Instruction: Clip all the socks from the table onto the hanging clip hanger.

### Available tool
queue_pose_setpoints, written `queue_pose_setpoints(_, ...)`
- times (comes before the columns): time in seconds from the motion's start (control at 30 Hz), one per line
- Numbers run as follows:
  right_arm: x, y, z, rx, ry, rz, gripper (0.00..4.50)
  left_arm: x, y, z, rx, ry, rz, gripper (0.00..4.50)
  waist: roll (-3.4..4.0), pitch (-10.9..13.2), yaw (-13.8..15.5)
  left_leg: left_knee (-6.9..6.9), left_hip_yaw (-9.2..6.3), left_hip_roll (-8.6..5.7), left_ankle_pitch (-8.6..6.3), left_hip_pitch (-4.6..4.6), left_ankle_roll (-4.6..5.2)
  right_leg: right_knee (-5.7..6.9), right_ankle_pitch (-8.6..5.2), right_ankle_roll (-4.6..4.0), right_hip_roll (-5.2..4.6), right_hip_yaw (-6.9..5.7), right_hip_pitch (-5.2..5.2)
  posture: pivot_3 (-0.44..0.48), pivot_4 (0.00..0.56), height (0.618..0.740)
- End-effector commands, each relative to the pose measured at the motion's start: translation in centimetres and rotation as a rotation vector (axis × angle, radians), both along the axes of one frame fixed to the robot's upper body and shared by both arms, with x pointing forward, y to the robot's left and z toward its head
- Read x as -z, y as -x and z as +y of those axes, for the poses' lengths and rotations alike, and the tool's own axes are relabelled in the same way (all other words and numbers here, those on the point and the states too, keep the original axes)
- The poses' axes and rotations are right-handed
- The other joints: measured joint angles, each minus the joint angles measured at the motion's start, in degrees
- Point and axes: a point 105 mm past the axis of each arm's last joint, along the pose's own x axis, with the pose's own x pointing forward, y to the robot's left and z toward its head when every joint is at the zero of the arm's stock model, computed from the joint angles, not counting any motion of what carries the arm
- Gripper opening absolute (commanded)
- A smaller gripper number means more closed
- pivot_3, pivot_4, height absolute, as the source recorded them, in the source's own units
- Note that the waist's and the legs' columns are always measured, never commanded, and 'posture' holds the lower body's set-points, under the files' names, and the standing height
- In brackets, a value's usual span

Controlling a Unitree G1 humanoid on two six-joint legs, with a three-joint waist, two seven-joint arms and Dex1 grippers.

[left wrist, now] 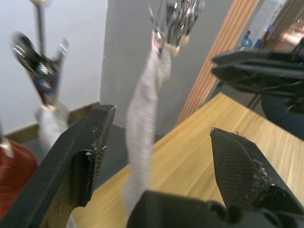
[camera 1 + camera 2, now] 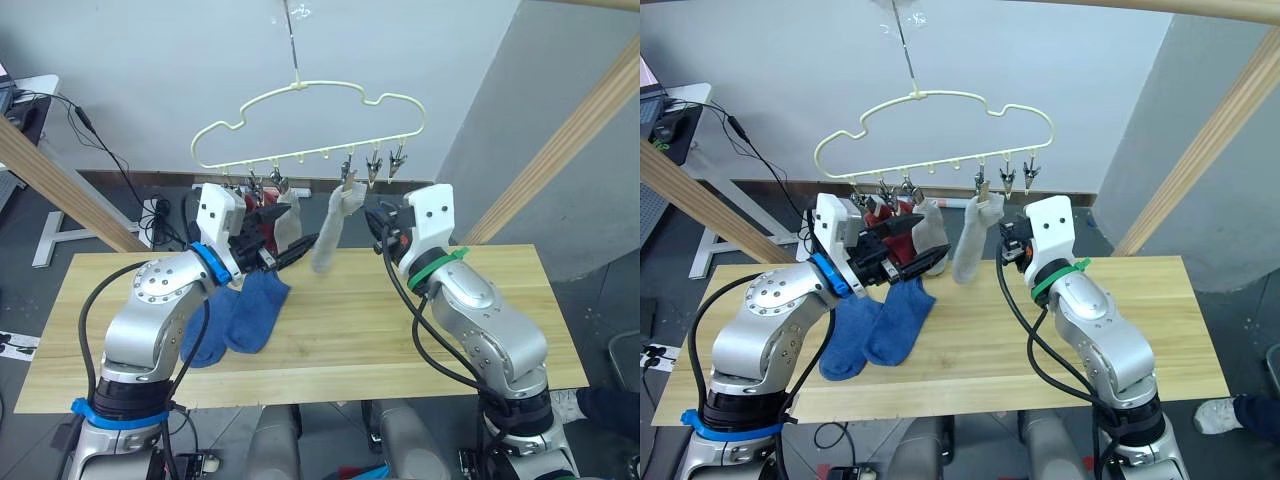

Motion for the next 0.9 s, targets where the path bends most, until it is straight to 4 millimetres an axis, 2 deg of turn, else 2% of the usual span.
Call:
queue_pose_setpoints(0.03,-1.9,-0.2,0.5,0.016,-0.023,-0.091,1.29,-2.0,0.7,-0.4,0.015,0.018,-0.074,3.66,0.0,0.0,0.06,0.0,-0.01,0.0,0.0,0.0,0.0,0.0,0.03,-0.06,0.0,-0.01,0.0,-0.085,0.287,0.74)
queue_pose_setpoints(0.1,-2.2,-0.7,0.5,0.039,-0.028,-0.108,1.29,-2.4,0.7,-0.6,0.014,0.026,-0.086,3.66,0.0,0.0,0.11,0.0,-0.01,0.0,0.0,0.0,0.0,0.01,0.15,-0.26,0.0,-0.01,0.0,-0.079,0.288,0.74)
queue_pose_setpoints(0.57,-3.6,-4.0,0.4,0.138,-0.06,-0.154,1.29,-3.5,1.0,-0.9,0.019,0.04,-0.11,3.66,0.0,0.0,0.17,0.01,-0.01,0.0,0.0,0.0,0.0,0.09,0.17,-0.3,-0.01,-0.02,0.0,-0.066,0.289,0.74)
queue_pose_setpoints(0.9,-4.2,-4.3,1.4,0.091,-0.05,-0.195,1.29,-4.3,1.6,-0.8,0.04,0.058,-0.106,3.66,0.0,0.0,0.17,0.05,-0.01,0.0,0.0,0.01,0.0,0.18,0.17,-0.3,-0.02,-0.01,-0.01,-0.065,0.289,0.74)
